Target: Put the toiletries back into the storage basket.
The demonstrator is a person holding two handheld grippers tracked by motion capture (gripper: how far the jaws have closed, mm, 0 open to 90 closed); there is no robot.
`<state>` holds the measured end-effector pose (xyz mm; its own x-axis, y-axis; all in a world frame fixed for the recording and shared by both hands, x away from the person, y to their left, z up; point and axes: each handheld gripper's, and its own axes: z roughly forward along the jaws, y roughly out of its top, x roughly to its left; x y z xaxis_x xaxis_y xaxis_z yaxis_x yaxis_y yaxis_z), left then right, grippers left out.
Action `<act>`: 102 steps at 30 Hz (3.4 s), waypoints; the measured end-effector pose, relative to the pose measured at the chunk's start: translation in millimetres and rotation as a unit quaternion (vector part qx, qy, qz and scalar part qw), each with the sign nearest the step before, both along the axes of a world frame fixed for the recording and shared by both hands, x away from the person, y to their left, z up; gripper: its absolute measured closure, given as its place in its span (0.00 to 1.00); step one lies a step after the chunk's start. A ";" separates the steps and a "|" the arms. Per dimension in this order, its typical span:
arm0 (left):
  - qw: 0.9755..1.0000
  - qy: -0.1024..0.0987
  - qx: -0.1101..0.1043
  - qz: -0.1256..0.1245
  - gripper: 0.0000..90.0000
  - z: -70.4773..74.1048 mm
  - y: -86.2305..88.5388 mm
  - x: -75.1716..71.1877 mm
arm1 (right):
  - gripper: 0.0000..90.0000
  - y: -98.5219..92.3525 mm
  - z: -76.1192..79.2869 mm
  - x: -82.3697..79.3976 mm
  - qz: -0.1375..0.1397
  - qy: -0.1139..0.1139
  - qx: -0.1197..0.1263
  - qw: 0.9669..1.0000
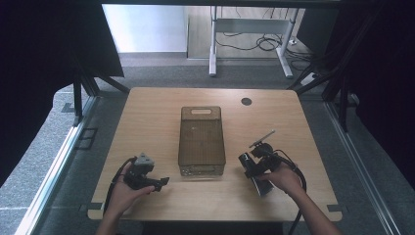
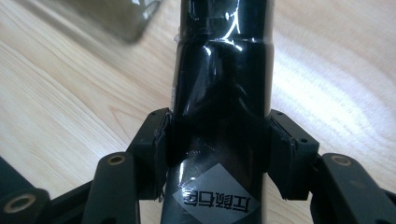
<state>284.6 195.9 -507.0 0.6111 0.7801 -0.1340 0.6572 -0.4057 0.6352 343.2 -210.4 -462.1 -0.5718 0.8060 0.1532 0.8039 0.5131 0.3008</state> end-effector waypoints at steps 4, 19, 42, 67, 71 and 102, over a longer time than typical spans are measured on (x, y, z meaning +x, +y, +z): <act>1.000 0.000 0.001 0.000 0.22 -0.1 0.0 0.1 | 0.50 -1.3 11.7 3.0 -0.006 -0.001 0.015 1.000; 1.000 0.001 0.001 -0.001 0.22 -0.1 -0.4 -0.2 | 0.50 1.2 42.6 13.7 -0.024 -0.008 0.038 0.999; 1.000 0.000 0.003 -0.004 0.22 -0.3 0.1 0.1 | 0.50 17.6 63.5 32.6 -0.035 -0.005 0.070 0.997; 1.000 0.001 0.000 -0.005 0.22 -0.4 -0.9 -0.1 | 0.50 51.4 77.4 51.8 -0.022 -0.009 0.081 0.996; 1.000 0.001 -0.001 -0.004 0.22 -0.1 -0.6 -0.1 | 0.50 58.2 76.4 54.7 -0.021 -0.008 0.087 0.996; 1.000 0.001 -0.001 -0.006 0.22 -1.7 -1.1 0.8 | 0.50 97.7 78.4 76.9 -0.022 -0.004 0.094 0.995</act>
